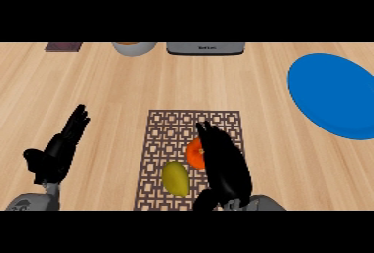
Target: Pick the squash from the placemat and place it in the plate
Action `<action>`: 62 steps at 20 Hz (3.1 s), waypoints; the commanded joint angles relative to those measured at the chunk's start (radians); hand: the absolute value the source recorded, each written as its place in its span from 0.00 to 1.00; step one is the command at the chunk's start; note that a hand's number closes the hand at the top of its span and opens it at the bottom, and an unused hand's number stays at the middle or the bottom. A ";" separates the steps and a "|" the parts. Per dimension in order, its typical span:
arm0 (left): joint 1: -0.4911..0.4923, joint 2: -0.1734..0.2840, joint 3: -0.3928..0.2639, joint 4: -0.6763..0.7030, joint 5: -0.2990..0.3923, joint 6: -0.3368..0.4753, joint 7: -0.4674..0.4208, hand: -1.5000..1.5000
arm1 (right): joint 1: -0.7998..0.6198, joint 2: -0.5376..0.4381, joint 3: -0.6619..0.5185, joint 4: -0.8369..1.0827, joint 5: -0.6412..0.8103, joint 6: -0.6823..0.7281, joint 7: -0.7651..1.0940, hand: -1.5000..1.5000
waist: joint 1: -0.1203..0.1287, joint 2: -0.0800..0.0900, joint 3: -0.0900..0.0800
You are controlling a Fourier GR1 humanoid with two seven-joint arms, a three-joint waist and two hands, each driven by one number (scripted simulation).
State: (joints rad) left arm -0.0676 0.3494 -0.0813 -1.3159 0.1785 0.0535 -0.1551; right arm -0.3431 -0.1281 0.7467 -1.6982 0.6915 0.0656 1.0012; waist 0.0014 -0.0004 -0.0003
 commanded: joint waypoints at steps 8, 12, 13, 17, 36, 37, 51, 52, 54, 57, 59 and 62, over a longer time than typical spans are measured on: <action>-0.022 -0.037 0.059 0.045 -0.062 -0.042 -0.024 0.50 | 0.047 0.094 -0.051 0.168 0.138 0.039 -0.088 0.00 | -0.001 0.000 0.000; -0.035 -0.056 0.058 0.019 -0.086 -0.035 0.010 0.50 | -0.016 0.120 -0.141 0.345 0.146 0.026 -0.187 0.00 | 0.001 0.001 0.000; 0.057 -0.102 0.020 -0.047 -0.112 0.007 0.006 0.50 | 0.035 0.119 -0.123 0.323 0.172 -0.013 -0.187 0.00 | 0.002 0.000 0.000; -0.047 -0.081 0.071 0.027 -0.090 -0.040 0.031 0.50 | -0.049 0.127 -0.180 0.436 0.067 0.013 -0.288 1.00 | 0.002 0.002 0.000; 0.073 -0.090 0.141 -0.034 -0.110 -0.029 0.035 0.50 | 0.140 -0.385 -0.458 0.328 0.080 -0.171 -0.573 1.00 | -0.127 -0.010 0.007; 0.065 -0.084 0.158 -0.045 -0.096 -0.030 0.030 0.50 | 0.138 -0.424 -0.522 0.356 0.056 -0.177 -0.575 1.00 | -0.140 -0.009 0.010; 0.082 -0.053 0.154 -0.057 -0.082 -0.096 0.018 0.50 | 0.341 -0.889 -1.170 0.679 -0.459 -0.113 -1.448 1.00 | -0.055 -0.004 0.004; 0.076 -0.104 0.110 -0.062 -0.107 -0.070 0.016 0.50 | 0.320 -0.891 -1.201 0.710 -0.472 -0.124 -1.485 1.00 | -0.041 -0.002 0.004; 0.019 -0.077 0.137 -0.009 -0.098 -0.089 0.014 0.50 | 0.313 -0.887 -1.259 0.813 -0.485 -0.159 -1.586 1.00 | -0.028 0.004 0.004; 0.060 -0.093 0.114 -0.049 -0.126 -0.085 0.004 0.50 | 0.297 -0.949 -1.291 0.837 -0.506 -0.067 -1.625 1.00 | -0.006 0.000 0.001; 0.036 -0.087 0.127 -0.051 -0.120 -0.095 0.033 0.50 | 0.246 -0.933 -1.275 0.909 -0.495 -0.048 -1.659 1.00 | 0.000 0.001 0.001; 0.013 -0.110 0.110 0.002 -0.143 -0.098 -0.001 0.50 | 0.115 -0.982 -1.240 0.996 -0.467 -0.015 -1.649 1.00 | 0.009 0.003 0.001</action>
State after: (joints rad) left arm -0.0268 0.2536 0.0399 -1.3441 0.0553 -0.0392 -0.1483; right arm -0.1335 -1.0725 -0.4977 -0.7975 0.2152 0.0121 -0.6026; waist -0.0028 0.0009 0.0013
